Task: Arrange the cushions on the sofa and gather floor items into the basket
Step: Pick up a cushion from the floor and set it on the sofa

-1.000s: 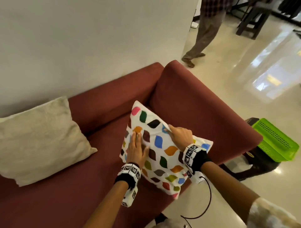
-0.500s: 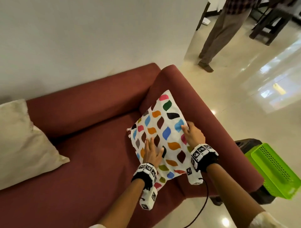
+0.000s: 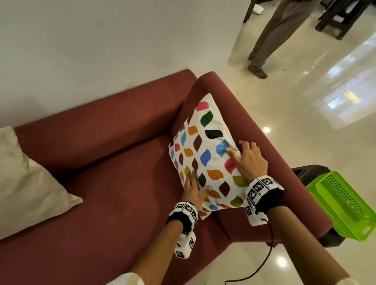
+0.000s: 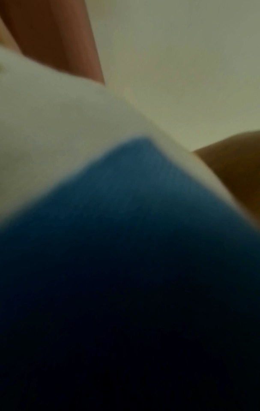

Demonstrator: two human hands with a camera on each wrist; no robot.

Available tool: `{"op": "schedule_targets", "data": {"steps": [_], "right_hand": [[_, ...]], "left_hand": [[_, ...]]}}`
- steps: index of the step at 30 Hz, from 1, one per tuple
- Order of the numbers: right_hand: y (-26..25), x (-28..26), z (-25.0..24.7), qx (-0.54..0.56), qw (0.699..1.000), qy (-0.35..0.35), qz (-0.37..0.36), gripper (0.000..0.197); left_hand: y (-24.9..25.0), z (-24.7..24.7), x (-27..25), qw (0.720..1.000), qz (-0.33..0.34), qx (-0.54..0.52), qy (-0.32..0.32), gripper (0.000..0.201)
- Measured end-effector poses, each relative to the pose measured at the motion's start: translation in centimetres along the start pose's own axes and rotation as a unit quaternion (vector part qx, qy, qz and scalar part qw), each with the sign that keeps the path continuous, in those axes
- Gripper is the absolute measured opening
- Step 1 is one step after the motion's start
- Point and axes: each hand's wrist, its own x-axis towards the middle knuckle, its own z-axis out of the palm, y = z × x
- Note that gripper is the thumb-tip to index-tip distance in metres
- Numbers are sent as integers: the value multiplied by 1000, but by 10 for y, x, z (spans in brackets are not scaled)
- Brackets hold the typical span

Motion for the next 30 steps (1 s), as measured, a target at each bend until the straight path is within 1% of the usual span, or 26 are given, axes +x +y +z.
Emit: {"op": "schedule_targets", "data": {"steps": [2, 3, 4, 6, 7, 9, 11, 13, 14, 16, 18, 19, 20, 21, 22, 23, 24, 25, 26, 28, 30], "right_hand": [[-7, -5, 0, 13, 1000, -9, 24, 71], [-10, -11, 2, 5, 1000, -12, 23, 69], [-13, -18, 6, -22, 1000, -16, 5, 62], [-15, -26, 13, -61, 996, -37, -44, 41], [-15, -27, 14, -42, 996, -48, -68, 33], [-13, -25, 11, 48, 988, -61, -135, 23], [-11, -23, 2, 112, 972, -52, -198, 21], [-7, -25, -2, 119, 966, -46, -225, 24], [-4, -27, -2, 103, 970, -49, -216, 26], [6, -31, 4, 51, 985, -50, -159, 28], [17, -35, 10, 16, 995, -11, -99, 33], [19, -37, 11, 0, 995, 20, -99, 40], [18, -39, 14, -22, 991, 51, -123, 46], [13, -43, 16, -51, 982, 76, -168, 50], [5, -49, 21, -93, 966, 86, -227, 51], [-5, -56, 28, -141, 943, 77, -292, 52], [-13, -64, 38, -184, 916, 51, -354, 53], [-17, -69, 49, -227, 892, 16, -390, 54], [-17, -69, 57, -266, 878, -11, -397, 55], [-2, -58, 62, -323, 873, -47, -361, 59], [22, -46, 60, -378, 856, -81, -343, 64]], "left_hand": [[1, -3, 2, 1000, -6, -7, -3, 92], [0, -4, 2, 1000, -3, -1, -3, 93], [0, -5, 2, 1000, 4, 6, -2, 94], [-2, -8, -2, 1000, 15, 17, -4, 95], [-3, -10, -4, 1000, 20, 19, -2, 95], [-3, -14, -9, 999, 43, 16, 15, 93], [-5, -17, -16, 997, 69, 7, 41, 92], [-9, -18, -21, 995, 86, 10, 51, 94], [-13, -17, -23, 995, 89, 18, 46, 96], [-21, -14, -24, 995, 82, 50, 23, 99], [-27, -9, -22, 994, 74, 83, -8, 99], [-27, -8, -20, 992, 75, 102, -18, 97], [-26, -5, -18, 989, 77, 121, -25, 97], [-24, -5, -16, 987, 78, 137, -30, 99], [-23, -3, -14, 985, 77, 150, -33, 100], [-21, -2, -11, 983, 73, 162, -35, 99], [-20, -1, -7, 982, 69, 171, -35, 96], [-19, 0, -4, 982, 64, 175, -32, 94], [-18, 0, -1, 983, 54, 174, -31, 93], [-12, 1, 5, 982, 38, 178, -47, 89], [-7, 3, 10, 979, 30, 190, -70, 88]]}}
